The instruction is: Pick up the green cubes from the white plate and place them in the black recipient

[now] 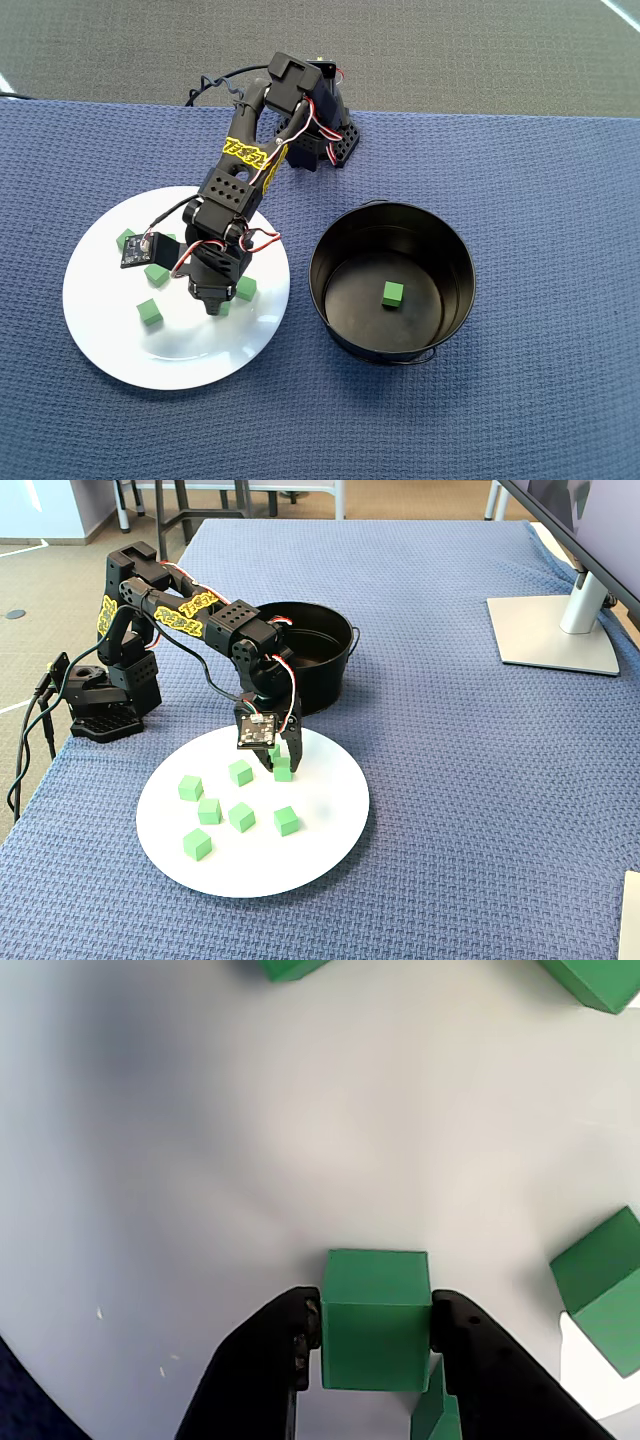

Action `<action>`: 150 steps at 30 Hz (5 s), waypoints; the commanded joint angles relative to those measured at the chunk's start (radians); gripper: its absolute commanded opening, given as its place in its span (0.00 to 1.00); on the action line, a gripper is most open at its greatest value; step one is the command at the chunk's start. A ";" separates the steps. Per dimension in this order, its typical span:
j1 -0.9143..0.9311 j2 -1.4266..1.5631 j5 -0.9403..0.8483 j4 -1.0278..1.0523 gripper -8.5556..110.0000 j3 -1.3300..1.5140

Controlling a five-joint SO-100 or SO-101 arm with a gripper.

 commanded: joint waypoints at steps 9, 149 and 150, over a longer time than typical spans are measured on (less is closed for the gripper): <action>0.002 0.611 0.305 0.173 0.07 0.072; -0.374 0.950 0.545 0.160 0.07 0.265; -0.439 0.948 0.563 0.175 0.07 0.252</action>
